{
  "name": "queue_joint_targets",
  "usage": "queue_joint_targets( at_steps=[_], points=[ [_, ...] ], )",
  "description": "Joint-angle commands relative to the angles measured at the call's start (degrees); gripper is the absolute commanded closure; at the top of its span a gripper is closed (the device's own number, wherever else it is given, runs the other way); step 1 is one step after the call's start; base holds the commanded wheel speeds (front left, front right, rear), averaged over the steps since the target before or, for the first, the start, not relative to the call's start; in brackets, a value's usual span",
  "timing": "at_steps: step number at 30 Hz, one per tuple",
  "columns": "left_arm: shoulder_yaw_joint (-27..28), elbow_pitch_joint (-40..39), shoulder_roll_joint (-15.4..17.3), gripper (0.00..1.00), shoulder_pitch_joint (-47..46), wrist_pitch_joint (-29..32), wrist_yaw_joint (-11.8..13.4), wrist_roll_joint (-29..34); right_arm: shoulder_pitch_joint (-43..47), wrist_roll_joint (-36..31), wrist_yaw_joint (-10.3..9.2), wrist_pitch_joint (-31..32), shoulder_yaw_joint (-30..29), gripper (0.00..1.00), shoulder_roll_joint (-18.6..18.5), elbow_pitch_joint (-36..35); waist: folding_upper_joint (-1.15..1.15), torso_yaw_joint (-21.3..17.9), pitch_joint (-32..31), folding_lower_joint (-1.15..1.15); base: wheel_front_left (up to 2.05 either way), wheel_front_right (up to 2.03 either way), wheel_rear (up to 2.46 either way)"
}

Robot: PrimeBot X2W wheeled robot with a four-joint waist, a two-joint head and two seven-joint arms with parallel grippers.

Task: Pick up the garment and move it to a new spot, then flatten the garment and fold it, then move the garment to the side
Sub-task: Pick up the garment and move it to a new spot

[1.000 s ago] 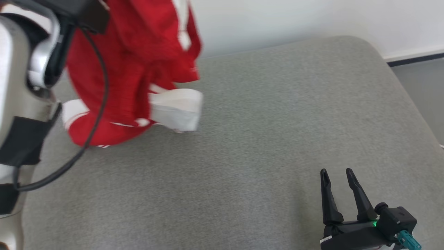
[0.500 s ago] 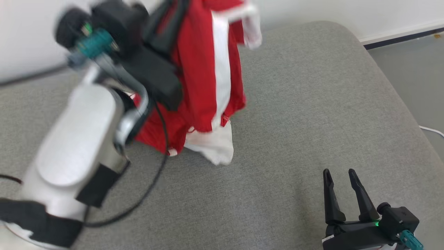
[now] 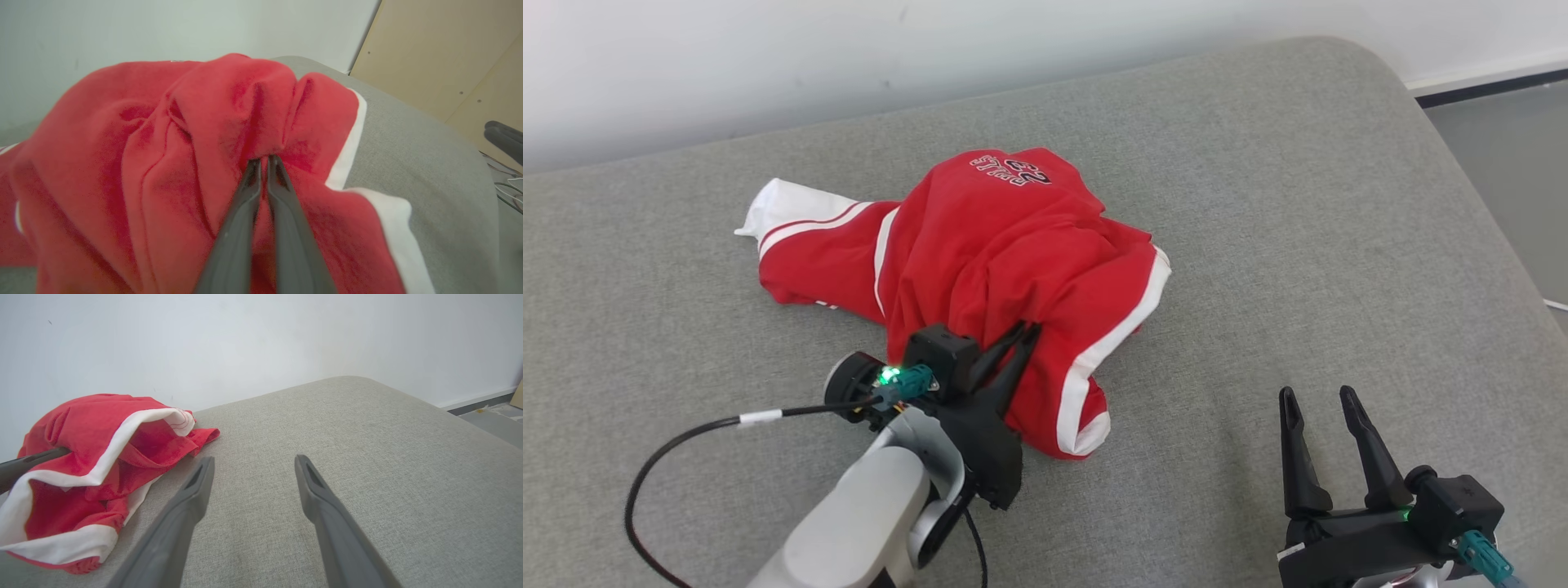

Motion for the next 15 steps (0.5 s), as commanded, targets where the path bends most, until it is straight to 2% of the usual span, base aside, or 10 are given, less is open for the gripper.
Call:
queue_joint_targets(
  at_steps=[1,4,5,6,7,15],
  points=[
    [-0.08,0.43,-0.43,1.00,0.21,-0.64,-0.41,-0.06,-0.38,-0.40,-0.12,-0.05,0.10,0.00,0.02,0.06,0.00,0.34,-0.22,0.00,0.00,0.00,0.00],
    [-0.67,2.73,-1.60,1.00,-0.97,-2.77,-0.45,-0.60,-0.06,-0.54,-0.12,-0.05,-0.08,0.00,0.03,0.13,0.00,1.18,-0.84,0.00,0.00,0.00,0.00],
    [-0.94,3.27,-1.87,0.72,-1.53,-3.39,-0.54,-0.50,0.18,-0.68,-0.12,-0.05,-0.12,0.00,0.02,0.12,0.00,1.54,-1.18,0.00,0.00,0.00,0.00],
    [-1.06,3.55,-2.12,0.20,-1.91,-4.03,-0.60,-0.51,0.37,-0.75,-0.12,-0.05,-0.08,0.00,0.02,0.20,0.00,1.80,-1.46,0.00,0.00,0.00,0.00],
    [-0.94,3.74,-2.52,0.00,-2.12,-4.56,-0.66,-1.04,0.60,-0.76,-0.12,-0.05,-0.04,0.00,0.02,0.24,0.00,2.11,-1.79,0.00,0.00,0.00,0.00],
    [0.53,0.15,-2.71,0.00,-1.73,-7.60,-0.15,-0.48,2.70,-0.94,-0.12,-0.05,-0.21,0.00,0.02,0.12,0.00,4.39,-4.38,0.00,0.00,0.00,0.00]
  ],
)
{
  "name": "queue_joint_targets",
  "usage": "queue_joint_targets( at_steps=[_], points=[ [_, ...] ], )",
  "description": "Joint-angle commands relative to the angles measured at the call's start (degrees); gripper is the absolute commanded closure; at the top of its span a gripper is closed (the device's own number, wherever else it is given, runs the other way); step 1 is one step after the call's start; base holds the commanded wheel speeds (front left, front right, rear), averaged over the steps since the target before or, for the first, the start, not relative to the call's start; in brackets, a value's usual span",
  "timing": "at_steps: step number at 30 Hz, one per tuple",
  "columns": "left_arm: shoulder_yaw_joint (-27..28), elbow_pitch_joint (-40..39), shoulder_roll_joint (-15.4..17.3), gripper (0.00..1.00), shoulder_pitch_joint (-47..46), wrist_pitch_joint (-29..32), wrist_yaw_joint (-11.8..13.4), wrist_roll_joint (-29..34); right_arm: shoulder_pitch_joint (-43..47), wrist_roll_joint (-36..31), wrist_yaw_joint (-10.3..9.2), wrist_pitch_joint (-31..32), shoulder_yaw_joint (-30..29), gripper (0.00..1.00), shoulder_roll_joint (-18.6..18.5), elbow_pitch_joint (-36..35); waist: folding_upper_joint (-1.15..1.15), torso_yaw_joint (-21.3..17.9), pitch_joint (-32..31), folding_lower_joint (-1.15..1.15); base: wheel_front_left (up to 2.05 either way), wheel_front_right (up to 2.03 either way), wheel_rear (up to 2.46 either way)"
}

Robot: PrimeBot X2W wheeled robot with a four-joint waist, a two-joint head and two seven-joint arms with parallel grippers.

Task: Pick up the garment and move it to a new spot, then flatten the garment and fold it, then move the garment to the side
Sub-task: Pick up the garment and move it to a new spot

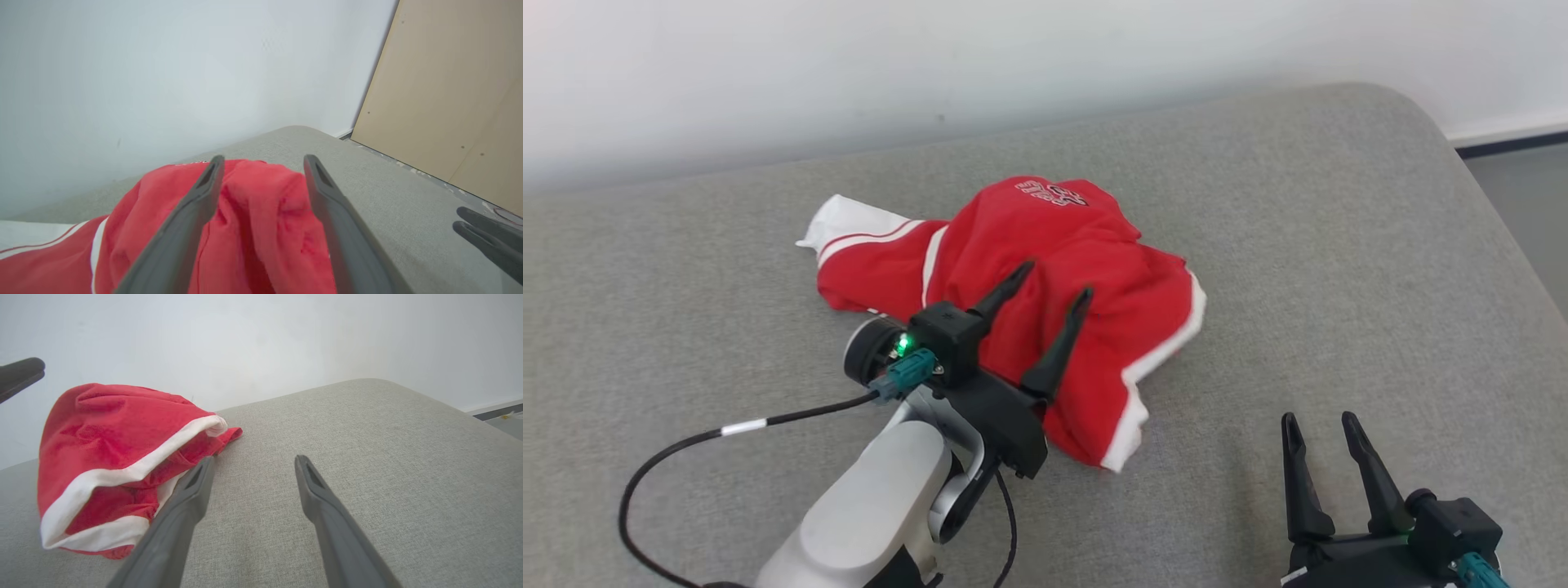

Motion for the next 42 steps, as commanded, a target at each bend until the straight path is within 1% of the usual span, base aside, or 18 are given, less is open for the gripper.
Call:
queue_joint_targets(
  at_steps=[1,4,7,10,13,14,18,21,22,24,27,30,34,40,42],
  points=[
    [1.02,-1.45,0.55,0.00,1.04,-0.59,0.69,0.70,0.74,-0.51,-0.12,-0.05,-0.15,0.00,0.01,-0.12,0.00,1.24,-1.19,0.00,0.00,0.00,0.00],
    [3.09,-4.27,1.72,0.00,2.21,-0.81,2.10,1.47,1.19,-0.82,-0.12,-0.05,-0.29,0.00,0.01,-0.29,0.00,1.76,-1.63,0.00,0.00,0.00,0.00],
    [6.57,-8.71,3.30,0.00,4.53,-0.78,3.74,2.97,1.60,-1.03,-0.12,-0.05,-0.19,0.00,0.01,-0.37,0.00,1.90,-1.90,0.00,0.00,0.00,0.00],
    [11.06,-13.14,5.33,0.00,8.91,-0.79,5.78,5.05,1.76,-1.04,-0.12,-0.05,0.11,0.00,0.01,-0.44,0.00,1.65,-2.19,0.00,0.00,0.00,0.00],
    [15.75,-16.85,6.61,0.00,14.62,-0.80,6.99,7.40,1.92,-0.62,-0.12,-0.06,0.02,0.00,0.01,-0.77,0.00,1.59,-2.50,0.00,0.00,0.00,0.00],
    [18.94,-19.12,7.01,0.00,18.38,-0.80,7.43,8.70,2.35,-0.83,-0.12,-0.05,0.05,0.00,0.01,-0.90,0.00,1.70,-2.79,0.00,0.00,0.00,0.00],
    [25.16,-23.26,5.84,0.00,25.43,-0.81,7.01,11.73,2.64,-1.24,-0.12,-0.05,-0.47,0.00,0.02,-0.98,0.00,2.26,-3.35,0.00,0.00,0.00,0.00],
    [30.41,-26.71,3.88,0.00,29.91,-0.81,6.13,14.15,2.56,-1.59,-0.12,-0.05,-0.55,0.00,0.01,-1.19,0.00,2.71,-3.59,0.00,0.00,0.00,0.00],
    [30.41,-26.71,3.88,0.00,29.91,-0.81,6.13,14.15,2.56,-1.59,-0.12,-0.05,-0.55,0.00,0.01,-1.19,0.00,2.71,-3.59,0.00,0.00,0.00,0.00],
    [34.86,-29.08,1.74,0.00,32.63,-0.81,5.63,15.58,2.52,-1.62,-0.12,-0.05,-0.54,0.00,0.01,-1.32,0.00,2.93,-3.63,0.00,0.00,0.00,0.00],
    [39.26,-30.71,-0.64,0.00,36.21,-0.81,4.61,18.98,2.65,-1.64,-0.12,-0.05,-0.38,0.00,0.01,-1.46,0.00,3.28,-3.80,0.00,0.00,0.00,0.00],
    [41.15,-30.58,-2.14,0.00,38.58,-0.81,3.44,21.87,2.79,-1.57,-0.12,-0.05,-0.26,0.00,0.01,-1.55,0.00,3.67,-3.75,0.00,0.00,0.00,0.00],
    [42.02,-29.71,-3.11,0.00,39.91,-0.82,2.23,23.88,2.61,-1.65,-0.12,-0.05,-0.48,0.00,0.01,-1.61,0.00,4.19,-3.59,0.00,0.00,0.00,0.00],
    [42.85,-28.29,-3.41,0.00,39.71,-0.82,1.80,25.53,2.32,-1.96,-0.12,-0.05,-0.54,0.00,0.01,-1.64,0.00,4.44,-3.59,0.00,0.00,0.00,0.00],
    [42.93,-27.86,-3.44,0.00,39.66,-0.82,2.34,24.67,2.20,-1.94,-0.12,-0.05,-0.51,0.00,0.01,-1.62,0.00,4.39,-3.56,0.00,0.00,0.00,0.00]
  ],
)
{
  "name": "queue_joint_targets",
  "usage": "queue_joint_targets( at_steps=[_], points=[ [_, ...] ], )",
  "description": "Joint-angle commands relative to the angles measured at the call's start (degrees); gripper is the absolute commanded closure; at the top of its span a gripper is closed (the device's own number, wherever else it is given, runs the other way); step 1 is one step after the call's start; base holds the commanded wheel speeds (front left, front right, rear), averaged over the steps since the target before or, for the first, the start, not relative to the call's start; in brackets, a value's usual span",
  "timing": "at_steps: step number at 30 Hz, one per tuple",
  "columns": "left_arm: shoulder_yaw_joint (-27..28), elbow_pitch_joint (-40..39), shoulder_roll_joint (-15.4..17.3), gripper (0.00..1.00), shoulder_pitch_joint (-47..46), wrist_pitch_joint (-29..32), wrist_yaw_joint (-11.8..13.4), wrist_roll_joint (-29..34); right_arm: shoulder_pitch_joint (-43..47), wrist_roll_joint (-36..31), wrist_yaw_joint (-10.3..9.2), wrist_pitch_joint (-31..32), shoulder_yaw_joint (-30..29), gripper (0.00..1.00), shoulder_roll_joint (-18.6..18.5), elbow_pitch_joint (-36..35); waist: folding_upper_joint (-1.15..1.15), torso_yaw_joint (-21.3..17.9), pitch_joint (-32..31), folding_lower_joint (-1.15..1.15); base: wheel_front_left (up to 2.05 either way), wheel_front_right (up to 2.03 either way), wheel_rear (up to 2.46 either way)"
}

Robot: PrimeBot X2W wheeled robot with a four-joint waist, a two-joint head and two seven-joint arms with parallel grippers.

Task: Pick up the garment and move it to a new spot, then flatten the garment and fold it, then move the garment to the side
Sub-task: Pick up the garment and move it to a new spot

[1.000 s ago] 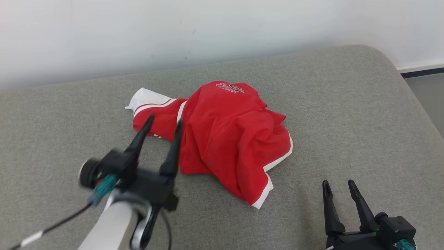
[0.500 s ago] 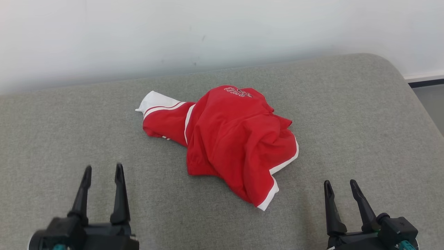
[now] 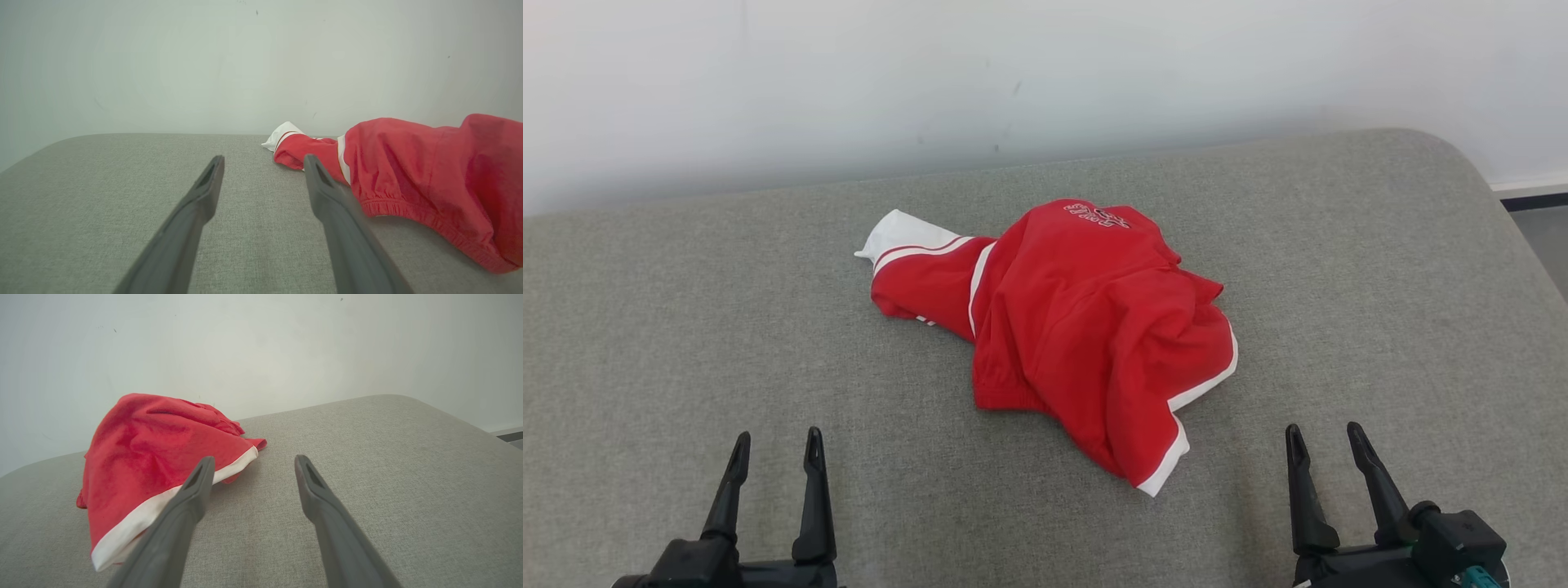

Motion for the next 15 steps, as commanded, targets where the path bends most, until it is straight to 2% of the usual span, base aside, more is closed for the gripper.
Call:
queue_joint_targets(
  at_steps=[1,9,15],
  points=[
    [0.14,0.25,-0.14,0.00,0.07,-0.17,0.28,-0.29,-0.12,-0.07,-0.12,-0.05,-0.01,0.00,0.01,-0.06,0.00,-0.09,0.03,0.01,0.00,0.00,0.00],
    [-2.81,2.97,-0.16,0.00,-3.83,-0.17,-1.13,0.21,-1.02,0.26,-0.12,-0.05,0.34,0.00,0.01,-0.11,0.00,-1.07,1.32,0.01,0.00,0.00,0.00],
    [-7.02,8.70,-0.14,0.00,-10.85,-0.17,-2.12,0.34,-2.37,1.02,-0.12,-0.05,1.23,0.00,0.02,0.24,0.00,-3.78,2.71,0.01,0.00,0.00,0.00]
  ],
)
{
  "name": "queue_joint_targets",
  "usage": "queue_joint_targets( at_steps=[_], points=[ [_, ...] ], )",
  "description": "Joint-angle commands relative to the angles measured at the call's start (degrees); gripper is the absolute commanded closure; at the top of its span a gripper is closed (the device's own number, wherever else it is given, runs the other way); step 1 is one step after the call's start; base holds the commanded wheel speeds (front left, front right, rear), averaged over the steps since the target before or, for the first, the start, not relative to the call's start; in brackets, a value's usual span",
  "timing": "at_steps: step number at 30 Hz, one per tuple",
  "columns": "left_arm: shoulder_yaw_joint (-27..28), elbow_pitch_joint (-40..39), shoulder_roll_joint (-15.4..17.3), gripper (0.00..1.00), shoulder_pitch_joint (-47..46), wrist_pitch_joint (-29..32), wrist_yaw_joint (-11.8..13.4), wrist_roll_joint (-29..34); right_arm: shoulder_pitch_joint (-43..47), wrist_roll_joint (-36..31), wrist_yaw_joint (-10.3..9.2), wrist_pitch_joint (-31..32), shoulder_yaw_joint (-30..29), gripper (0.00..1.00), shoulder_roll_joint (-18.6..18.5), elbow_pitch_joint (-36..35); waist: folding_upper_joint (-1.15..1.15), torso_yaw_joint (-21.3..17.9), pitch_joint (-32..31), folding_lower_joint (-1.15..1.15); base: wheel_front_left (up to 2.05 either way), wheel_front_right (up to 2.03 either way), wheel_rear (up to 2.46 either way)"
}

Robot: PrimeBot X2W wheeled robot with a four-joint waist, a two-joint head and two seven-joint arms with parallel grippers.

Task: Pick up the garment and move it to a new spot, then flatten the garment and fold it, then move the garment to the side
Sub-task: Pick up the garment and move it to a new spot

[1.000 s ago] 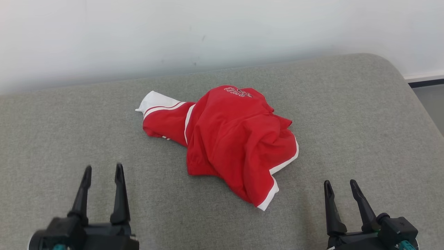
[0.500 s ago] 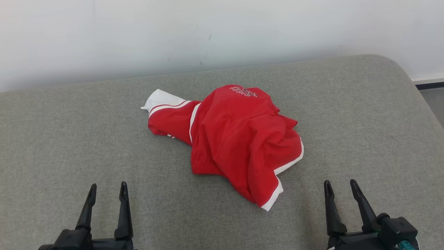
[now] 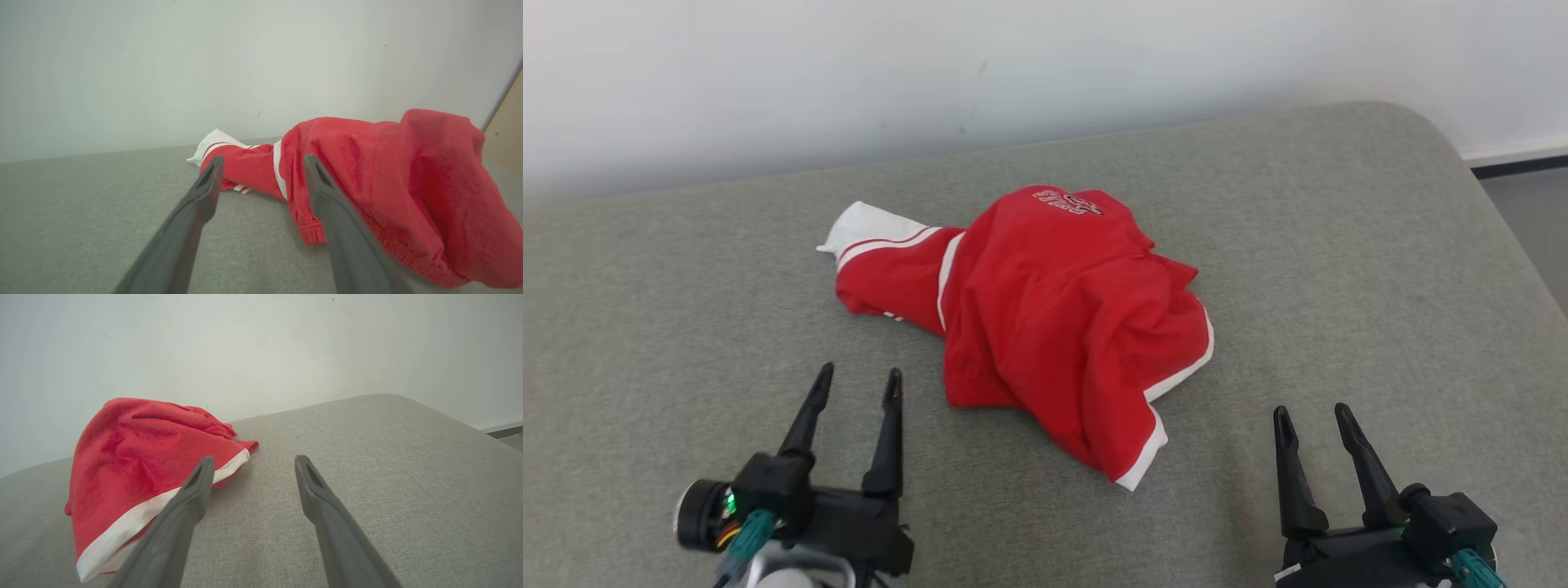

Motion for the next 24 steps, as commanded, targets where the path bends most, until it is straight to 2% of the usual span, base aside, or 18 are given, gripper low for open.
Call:
queue_joint_targets(
  at_steps=[1,8,13,18,24],
  points=[
    [-1.02,1.62,-0.06,0.00,-1.82,-0.17,-0.18,0.29,-0.61,0.72,-0.12,-0.05,0.35,0.00,0.02,0.20,0.00,-1.99,1.12,-0.01,0.00,0.00,0.00],
    [-6.24,9.93,1.21,0.00,-7.96,-0.18,-0.39,-0.48,-1.53,2.51,-0.12,-0.05,0.88,0.00,0.02,0.38,0.00,-6.62,3.20,-0.01,0.00,0.00,0.00],
    [-6.88,14.50,2.24,0.00,-9.87,-0.17,-0.34,-1.13,-2.14,3.16,-0.12,-0.05,1.08,0.00,0.03,0.54,0.00,-8.58,4.07,-0.01,0.00,0.00,0.00],
    [-5.39,19.50,3.00,0.00,-11.10,-0.17,-0.36,-1.28,-2.03,3.50,-0.12,-0.05,1.10,0.00,0.02,0.64,0.00,-9.61,4.35,-0.01,0.00,0.00,0.00],
    [-6.12,24.12,2.76,0.00,-12.66,-0.18,-0.36,-2.35,-1.76,3.27,-0.12,-0.05,1.17,0.00,0.03,0.85,0.00,-9.52,4.05,-0.01,0.00,0.00,0.00]
  ],
)
